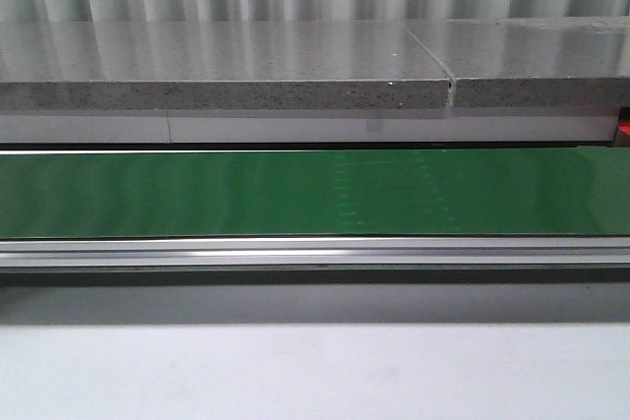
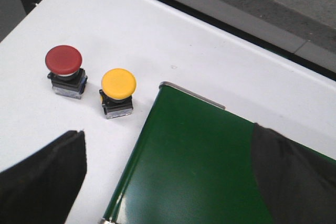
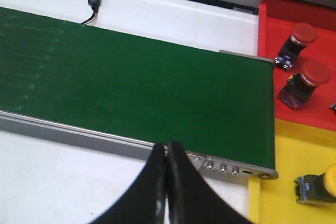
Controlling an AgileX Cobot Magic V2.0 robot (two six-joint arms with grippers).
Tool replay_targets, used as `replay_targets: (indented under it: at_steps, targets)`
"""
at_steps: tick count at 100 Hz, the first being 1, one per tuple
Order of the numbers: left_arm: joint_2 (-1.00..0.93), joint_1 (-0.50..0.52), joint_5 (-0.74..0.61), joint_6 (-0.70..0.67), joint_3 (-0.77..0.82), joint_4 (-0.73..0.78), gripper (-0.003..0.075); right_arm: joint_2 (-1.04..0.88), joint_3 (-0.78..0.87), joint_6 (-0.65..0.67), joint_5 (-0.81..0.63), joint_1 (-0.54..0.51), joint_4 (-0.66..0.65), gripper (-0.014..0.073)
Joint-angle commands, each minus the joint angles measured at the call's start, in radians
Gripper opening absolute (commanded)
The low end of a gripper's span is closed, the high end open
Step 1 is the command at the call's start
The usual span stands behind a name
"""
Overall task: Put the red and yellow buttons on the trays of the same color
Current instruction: 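Lower the left gripper onto the last yellow button and close it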
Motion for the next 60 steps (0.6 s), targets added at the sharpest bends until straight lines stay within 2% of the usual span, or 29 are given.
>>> replay_targets:
  at_steps: [1, 26, 60]
  targets:
    - [0.075, 0.024, -0.055, -0.013, -0.071, -0.037, 0.0599, -0.003, -0.025, -0.002, -0.06, 0.002, 0.001, -0.0071]
    - [0.283, 0.046, -0.057, -0.013, -0.153, -0.056, 0.0599, -0.003, -0.025, -0.002, -0.06, 0.002, 0.001, -0.0071]
    - [0.441, 0.046, -0.065, -0.019, -0.242, -0.065, 0.0598, -0.003, -0.025, -0.002, -0.06, 0.002, 0.001, -0.0071]
